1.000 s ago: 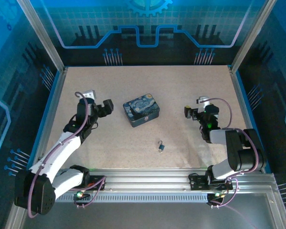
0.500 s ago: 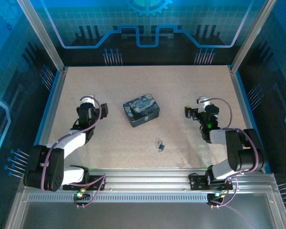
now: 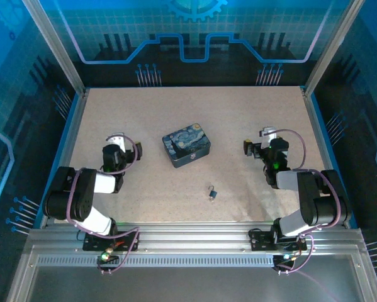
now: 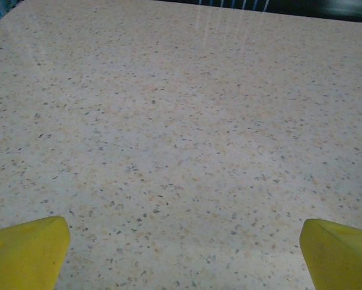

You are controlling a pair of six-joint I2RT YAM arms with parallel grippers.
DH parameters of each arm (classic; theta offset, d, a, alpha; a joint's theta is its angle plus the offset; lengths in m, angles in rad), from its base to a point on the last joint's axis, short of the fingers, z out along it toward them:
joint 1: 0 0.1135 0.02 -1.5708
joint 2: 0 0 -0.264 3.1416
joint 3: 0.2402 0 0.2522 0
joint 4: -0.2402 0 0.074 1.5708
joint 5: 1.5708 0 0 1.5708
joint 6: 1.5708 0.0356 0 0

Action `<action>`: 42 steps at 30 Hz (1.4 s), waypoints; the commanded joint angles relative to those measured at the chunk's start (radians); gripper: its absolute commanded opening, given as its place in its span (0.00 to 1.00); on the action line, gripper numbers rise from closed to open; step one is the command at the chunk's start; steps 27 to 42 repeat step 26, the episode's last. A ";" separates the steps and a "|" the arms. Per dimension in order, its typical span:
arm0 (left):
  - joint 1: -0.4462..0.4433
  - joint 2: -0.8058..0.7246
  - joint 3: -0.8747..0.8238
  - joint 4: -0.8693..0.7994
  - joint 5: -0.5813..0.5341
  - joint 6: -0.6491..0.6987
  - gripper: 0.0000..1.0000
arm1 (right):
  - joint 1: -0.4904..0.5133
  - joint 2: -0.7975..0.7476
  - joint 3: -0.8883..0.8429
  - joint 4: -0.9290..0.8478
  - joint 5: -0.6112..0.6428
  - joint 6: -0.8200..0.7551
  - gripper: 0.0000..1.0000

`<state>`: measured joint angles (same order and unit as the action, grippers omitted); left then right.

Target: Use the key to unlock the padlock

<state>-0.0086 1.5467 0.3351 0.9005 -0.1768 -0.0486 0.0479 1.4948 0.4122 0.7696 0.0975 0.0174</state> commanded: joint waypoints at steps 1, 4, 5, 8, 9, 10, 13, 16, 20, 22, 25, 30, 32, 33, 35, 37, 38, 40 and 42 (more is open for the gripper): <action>0.009 0.007 -0.013 0.135 0.083 0.031 0.99 | 0.015 0.007 0.011 -0.001 0.006 -0.011 1.00; 0.009 0.007 0.023 0.062 0.085 0.033 0.99 | 0.014 0.007 0.012 -0.002 0.007 -0.010 1.00; 0.009 0.002 0.051 0.002 0.085 0.036 0.99 | 0.015 0.007 0.013 -0.001 0.007 -0.010 1.00; 0.008 0.003 0.051 0.009 0.092 0.039 0.99 | 0.014 0.007 0.011 -0.001 0.007 -0.010 1.00; 0.009 0.006 0.048 0.020 0.091 0.041 0.99 | 0.014 0.008 0.012 -0.001 0.007 -0.011 1.00; 0.009 0.006 0.048 0.014 0.092 0.041 0.99 | 0.014 0.007 0.012 -0.001 0.007 -0.011 1.00; 0.009 0.006 0.047 0.019 0.092 0.042 0.99 | 0.015 0.007 0.011 -0.001 0.008 -0.011 1.00; 0.009 0.006 0.047 0.019 0.092 0.041 0.99 | 0.024 0.008 0.013 -0.001 0.020 -0.017 1.00; 0.009 0.006 0.047 0.020 0.092 0.041 0.99 | 0.023 0.008 0.015 -0.006 0.015 -0.017 1.00; 0.009 0.006 0.045 0.019 0.092 0.040 0.99 | 0.022 0.008 0.014 -0.006 0.015 -0.017 1.00; 0.008 0.006 0.047 0.019 0.092 0.041 0.99 | 0.022 0.008 0.014 -0.006 0.015 -0.017 1.00; 0.009 0.006 0.047 0.019 0.092 0.041 0.99 | 0.022 0.008 0.015 -0.006 0.016 -0.017 1.00; 0.009 0.006 0.047 0.019 0.092 0.041 0.99 | 0.022 0.008 0.015 -0.006 0.016 -0.017 1.00; 0.009 0.006 0.047 0.019 0.092 0.041 0.99 | 0.022 0.008 0.015 -0.006 0.016 -0.017 1.00; 0.009 0.006 0.047 0.019 0.092 0.041 0.99 | 0.022 0.008 0.015 -0.006 0.016 -0.017 1.00; 0.009 0.006 0.047 0.019 0.092 0.041 0.99 | 0.022 0.008 0.015 -0.006 0.016 -0.017 1.00; 0.009 0.006 0.047 0.019 0.092 0.041 0.99 | 0.022 0.008 0.015 -0.006 0.016 -0.017 1.00; 0.009 0.006 0.047 0.019 0.092 0.041 0.99 | 0.022 0.008 0.015 -0.006 0.016 -0.017 1.00; 0.009 0.006 0.047 0.019 0.092 0.041 0.99 | 0.022 0.008 0.015 -0.006 0.016 -0.017 1.00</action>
